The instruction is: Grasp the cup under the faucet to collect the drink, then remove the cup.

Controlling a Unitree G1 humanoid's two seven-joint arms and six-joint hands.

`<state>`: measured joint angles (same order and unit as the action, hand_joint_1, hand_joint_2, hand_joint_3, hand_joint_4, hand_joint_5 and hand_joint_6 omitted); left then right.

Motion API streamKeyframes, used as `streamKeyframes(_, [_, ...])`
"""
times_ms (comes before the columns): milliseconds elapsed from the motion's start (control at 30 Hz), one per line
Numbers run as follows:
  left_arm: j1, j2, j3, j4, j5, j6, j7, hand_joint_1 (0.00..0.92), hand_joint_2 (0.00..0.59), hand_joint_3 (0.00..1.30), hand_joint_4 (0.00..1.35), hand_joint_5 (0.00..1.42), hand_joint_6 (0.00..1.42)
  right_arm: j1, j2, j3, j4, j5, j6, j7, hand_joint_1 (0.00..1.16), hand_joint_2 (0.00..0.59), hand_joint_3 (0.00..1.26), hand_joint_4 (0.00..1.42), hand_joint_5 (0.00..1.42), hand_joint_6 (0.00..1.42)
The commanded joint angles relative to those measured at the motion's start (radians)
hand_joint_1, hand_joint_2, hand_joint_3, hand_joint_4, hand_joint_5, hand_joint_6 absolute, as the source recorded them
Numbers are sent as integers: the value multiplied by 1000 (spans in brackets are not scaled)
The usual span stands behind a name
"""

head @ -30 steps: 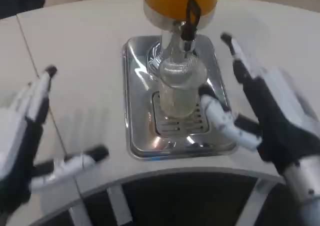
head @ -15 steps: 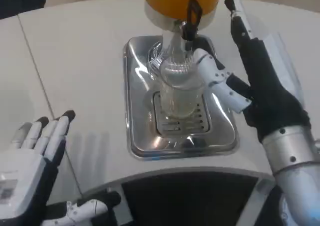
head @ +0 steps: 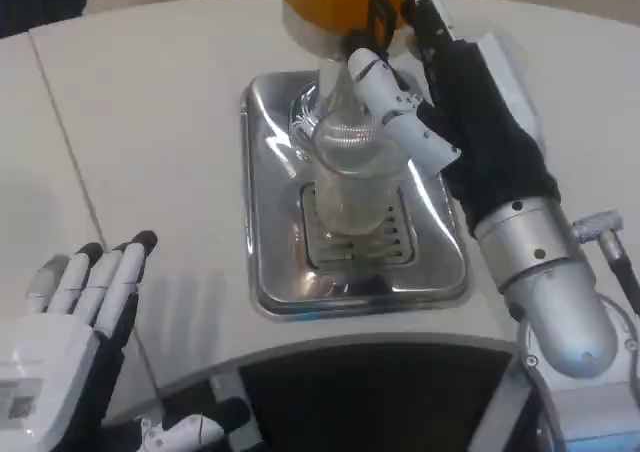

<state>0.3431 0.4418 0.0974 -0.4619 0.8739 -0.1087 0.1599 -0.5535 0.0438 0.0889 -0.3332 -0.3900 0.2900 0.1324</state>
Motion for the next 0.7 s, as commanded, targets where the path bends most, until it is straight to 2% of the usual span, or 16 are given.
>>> streamKeyframes(33, [11,-15,-5,-4,2,-9,9,0,21,0,0,0,0,-24,-6,34,23,49,-27,7,348,488,0,0,0,1])
streamKeyframes(267, [4,-24,-5,8,10,-14,21,0,21,0,0,0,0,36,-25,92,-7,72,-28,16,342,481,0,0,0,1])
streamKeyframes(467, [-6,-26,-4,17,11,-12,25,0,32,0,0,0,5,62,-51,122,-41,81,-11,31,339,479,0,0,0,7])
streamKeyframes(600, [-6,-30,-8,15,14,-9,22,0,36,0,0,0,7,41,-56,123,-43,95,27,43,337,479,0,0,0,11])
streamKeyframes(700, [-6,-34,-8,16,14,-10,24,0,37,0,0,0,8,-15,-100,154,-54,43,61,69,336,478,0,0,0,13])
